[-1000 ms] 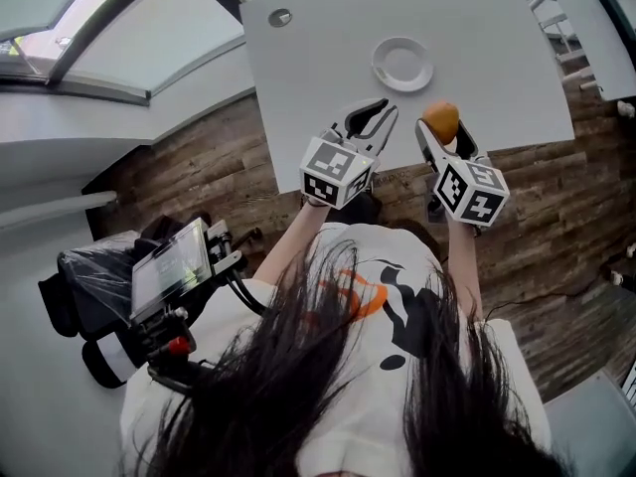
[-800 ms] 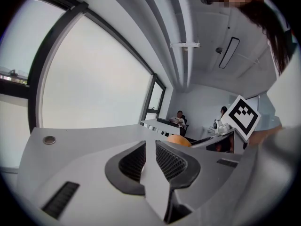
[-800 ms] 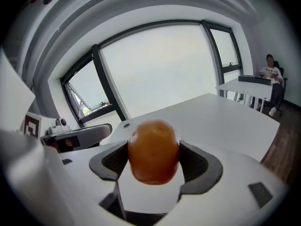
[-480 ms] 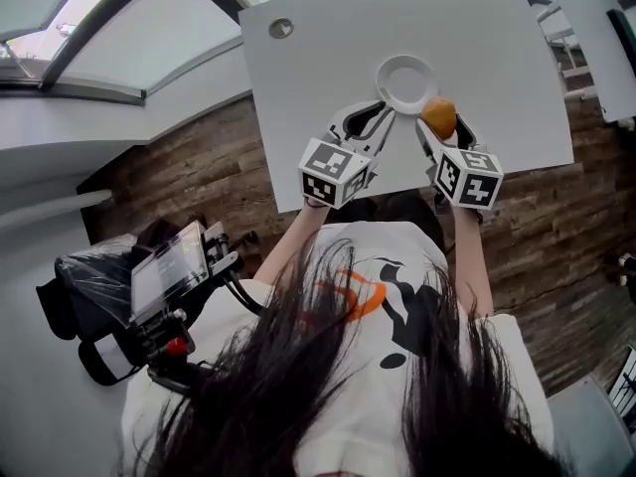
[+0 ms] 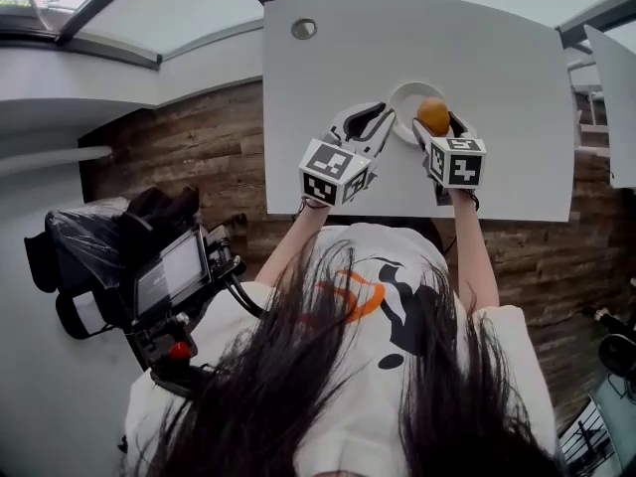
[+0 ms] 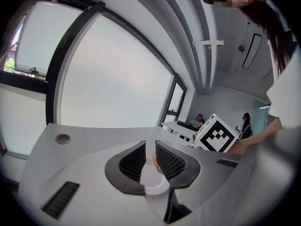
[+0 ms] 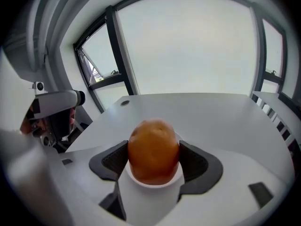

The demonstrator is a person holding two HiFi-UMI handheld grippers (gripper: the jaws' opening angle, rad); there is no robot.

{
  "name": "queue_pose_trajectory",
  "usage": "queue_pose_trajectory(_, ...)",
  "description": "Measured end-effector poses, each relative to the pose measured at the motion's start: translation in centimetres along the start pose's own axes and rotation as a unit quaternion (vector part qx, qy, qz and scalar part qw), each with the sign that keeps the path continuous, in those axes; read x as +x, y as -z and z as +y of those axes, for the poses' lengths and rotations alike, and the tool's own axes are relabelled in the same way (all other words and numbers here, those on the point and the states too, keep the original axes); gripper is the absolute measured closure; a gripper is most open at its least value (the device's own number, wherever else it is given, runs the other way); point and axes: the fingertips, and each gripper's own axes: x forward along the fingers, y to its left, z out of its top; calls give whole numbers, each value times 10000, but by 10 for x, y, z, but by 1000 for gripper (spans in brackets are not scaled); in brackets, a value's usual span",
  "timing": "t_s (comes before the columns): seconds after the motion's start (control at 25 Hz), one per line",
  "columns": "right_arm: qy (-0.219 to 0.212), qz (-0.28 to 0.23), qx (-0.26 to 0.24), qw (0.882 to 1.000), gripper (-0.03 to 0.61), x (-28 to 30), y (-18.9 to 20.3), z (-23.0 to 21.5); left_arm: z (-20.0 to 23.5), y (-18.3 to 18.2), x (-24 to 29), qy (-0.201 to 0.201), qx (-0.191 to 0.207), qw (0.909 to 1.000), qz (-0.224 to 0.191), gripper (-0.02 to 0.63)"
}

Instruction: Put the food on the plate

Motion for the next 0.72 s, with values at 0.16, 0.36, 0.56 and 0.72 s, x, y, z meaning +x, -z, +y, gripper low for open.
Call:
queue_pose_trajectory(0.16, -94, 285, -301, 9991, 253, 25, 2, -1, 8, 1, 0, -151, -28, 9999, 23, 545)
queue_pose_trajectory(0.36, -137, 597, -584, 9964, 253, 44, 9, -3, 15, 1, 0, -281, -82, 9996, 30, 545)
queue_pose_trajectory(0.56, -255, 610, -736, 9951, 253, 49, 6, 2, 14, 3, 2, -297, -81, 9995, 63, 545)
queue_pose_trajectory(0.72, -302, 569, -951, 9934, 253, 50, 5, 8, 14, 4, 2, -314, -102, 9994, 85, 545)
